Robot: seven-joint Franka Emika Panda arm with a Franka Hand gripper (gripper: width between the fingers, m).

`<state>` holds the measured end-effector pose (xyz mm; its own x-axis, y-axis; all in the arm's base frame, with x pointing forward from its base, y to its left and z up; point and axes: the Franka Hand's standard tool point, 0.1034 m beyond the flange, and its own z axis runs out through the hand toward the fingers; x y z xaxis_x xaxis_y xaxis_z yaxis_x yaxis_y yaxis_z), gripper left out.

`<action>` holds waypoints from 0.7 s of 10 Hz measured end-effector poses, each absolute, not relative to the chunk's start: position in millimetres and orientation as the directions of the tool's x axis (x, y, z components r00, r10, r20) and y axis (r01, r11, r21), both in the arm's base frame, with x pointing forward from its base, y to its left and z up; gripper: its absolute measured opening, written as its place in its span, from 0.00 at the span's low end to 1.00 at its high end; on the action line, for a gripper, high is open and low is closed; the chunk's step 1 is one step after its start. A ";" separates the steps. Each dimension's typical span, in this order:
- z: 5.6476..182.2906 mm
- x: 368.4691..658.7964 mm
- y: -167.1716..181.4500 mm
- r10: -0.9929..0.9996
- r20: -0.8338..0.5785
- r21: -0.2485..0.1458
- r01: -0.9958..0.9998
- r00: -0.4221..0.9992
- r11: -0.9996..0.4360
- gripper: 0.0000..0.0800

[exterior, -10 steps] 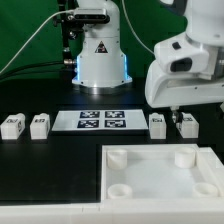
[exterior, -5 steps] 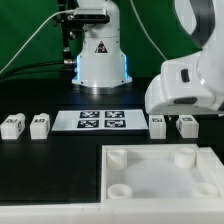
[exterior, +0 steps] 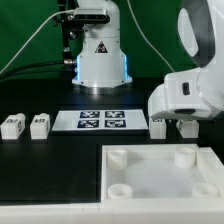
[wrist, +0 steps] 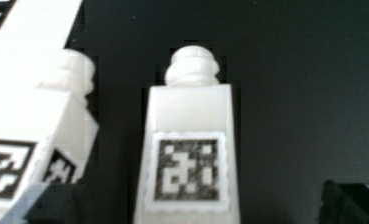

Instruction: Assemble one leg

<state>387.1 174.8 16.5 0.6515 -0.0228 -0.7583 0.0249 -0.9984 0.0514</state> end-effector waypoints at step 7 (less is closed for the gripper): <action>9.4 381.6 178.9 -0.025 -0.764 0.057 0.029 0.645 -0.998 0.45</action>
Offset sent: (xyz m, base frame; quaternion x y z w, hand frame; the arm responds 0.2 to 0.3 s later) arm 0.0000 0.0000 0.0000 0.0000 0.0000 0.0000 1.0000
